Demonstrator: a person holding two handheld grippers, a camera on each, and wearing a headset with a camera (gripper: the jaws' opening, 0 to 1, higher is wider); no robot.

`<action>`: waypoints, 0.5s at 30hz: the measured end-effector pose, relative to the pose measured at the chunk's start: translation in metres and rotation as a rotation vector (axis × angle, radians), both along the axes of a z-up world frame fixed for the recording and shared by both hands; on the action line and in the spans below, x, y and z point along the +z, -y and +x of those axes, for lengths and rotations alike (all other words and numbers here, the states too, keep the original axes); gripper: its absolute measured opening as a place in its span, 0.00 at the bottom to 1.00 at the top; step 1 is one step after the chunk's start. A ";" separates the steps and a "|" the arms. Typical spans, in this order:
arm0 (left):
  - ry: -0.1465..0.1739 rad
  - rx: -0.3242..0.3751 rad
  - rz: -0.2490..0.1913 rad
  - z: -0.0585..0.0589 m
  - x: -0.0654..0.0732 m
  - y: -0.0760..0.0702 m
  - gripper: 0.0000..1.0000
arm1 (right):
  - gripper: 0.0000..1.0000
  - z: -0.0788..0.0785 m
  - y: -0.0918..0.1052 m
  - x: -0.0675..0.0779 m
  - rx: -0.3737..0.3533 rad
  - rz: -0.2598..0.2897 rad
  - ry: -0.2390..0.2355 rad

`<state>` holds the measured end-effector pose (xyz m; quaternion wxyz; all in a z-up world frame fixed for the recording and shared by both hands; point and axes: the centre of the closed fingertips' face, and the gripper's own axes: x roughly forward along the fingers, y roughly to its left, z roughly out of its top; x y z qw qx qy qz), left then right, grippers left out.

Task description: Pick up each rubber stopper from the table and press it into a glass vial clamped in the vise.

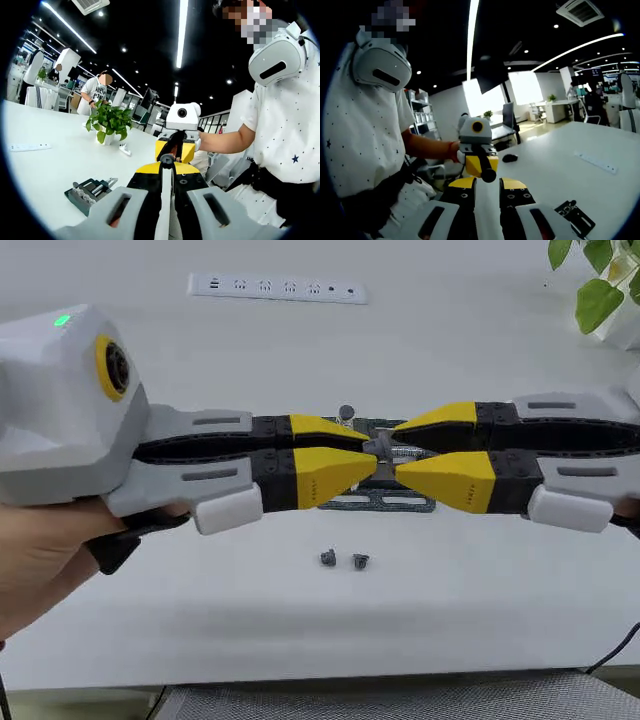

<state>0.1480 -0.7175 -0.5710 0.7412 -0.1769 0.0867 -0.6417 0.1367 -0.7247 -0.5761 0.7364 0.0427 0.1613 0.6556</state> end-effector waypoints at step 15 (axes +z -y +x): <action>0.008 -0.044 -0.003 -0.009 0.007 0.004 0.03 | 0.09 -0.008 -0.007 0.008 0.036 0.017 0.007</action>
